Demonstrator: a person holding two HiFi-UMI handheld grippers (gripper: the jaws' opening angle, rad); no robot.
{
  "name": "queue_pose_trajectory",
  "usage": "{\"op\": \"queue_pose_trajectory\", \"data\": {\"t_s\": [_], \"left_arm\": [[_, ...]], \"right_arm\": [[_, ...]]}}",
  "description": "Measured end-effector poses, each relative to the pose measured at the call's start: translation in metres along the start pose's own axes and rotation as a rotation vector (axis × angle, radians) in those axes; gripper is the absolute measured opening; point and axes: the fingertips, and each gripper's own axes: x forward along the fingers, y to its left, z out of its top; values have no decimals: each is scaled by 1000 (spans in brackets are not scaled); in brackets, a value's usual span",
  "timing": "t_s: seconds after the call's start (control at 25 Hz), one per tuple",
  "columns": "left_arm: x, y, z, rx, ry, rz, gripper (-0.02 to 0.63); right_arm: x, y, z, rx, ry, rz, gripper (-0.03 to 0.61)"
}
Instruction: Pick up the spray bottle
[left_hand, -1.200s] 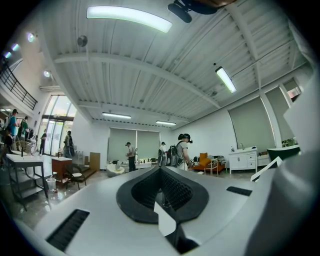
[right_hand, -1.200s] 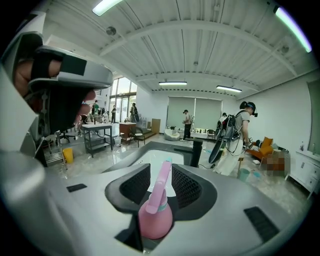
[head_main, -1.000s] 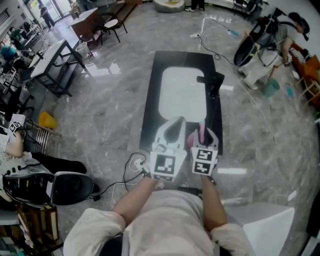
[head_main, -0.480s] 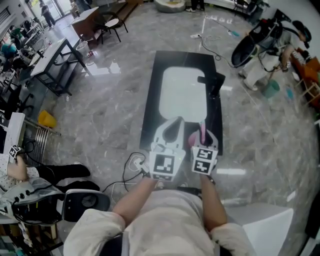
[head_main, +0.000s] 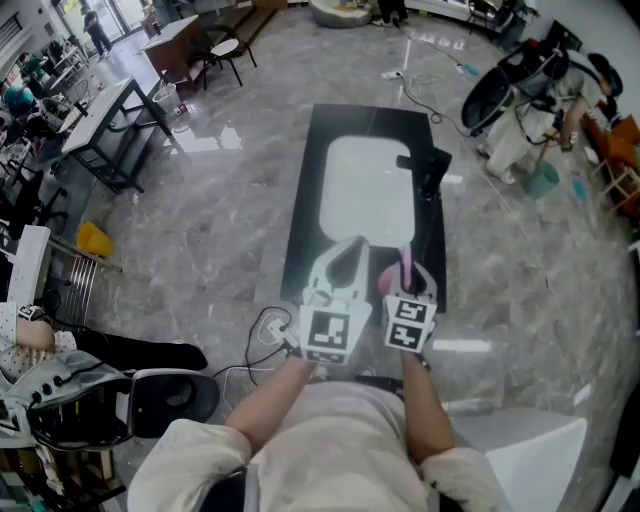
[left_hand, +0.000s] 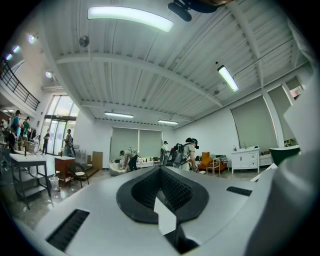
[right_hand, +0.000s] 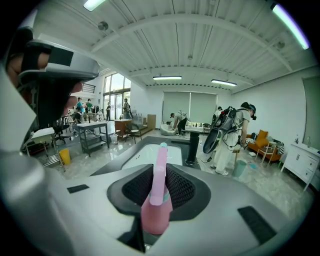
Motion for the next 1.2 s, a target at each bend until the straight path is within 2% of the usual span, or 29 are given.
{"op": "queue_pose_trajectory", "data": {"t_s": [0.28, 0.6, 0.8, 1.2], "left_arm": [[17, 11, -9, -2, -4, 0, 2], [7, 5, -2, -9, -4, -3, 2], [6, 6, 3, -13, -12, 4, 2], [1, 6, 15, -24, -38, 1, 2]], "right_arm": [[19, -2, 2, 8, -3, -4, 83], [-2, -7, 23, 8, -47, -14, 83], [-19, -12, 52, 2, -110, -21, 83], [-68, -15, 128, -30, -305, -43, 83]]}}
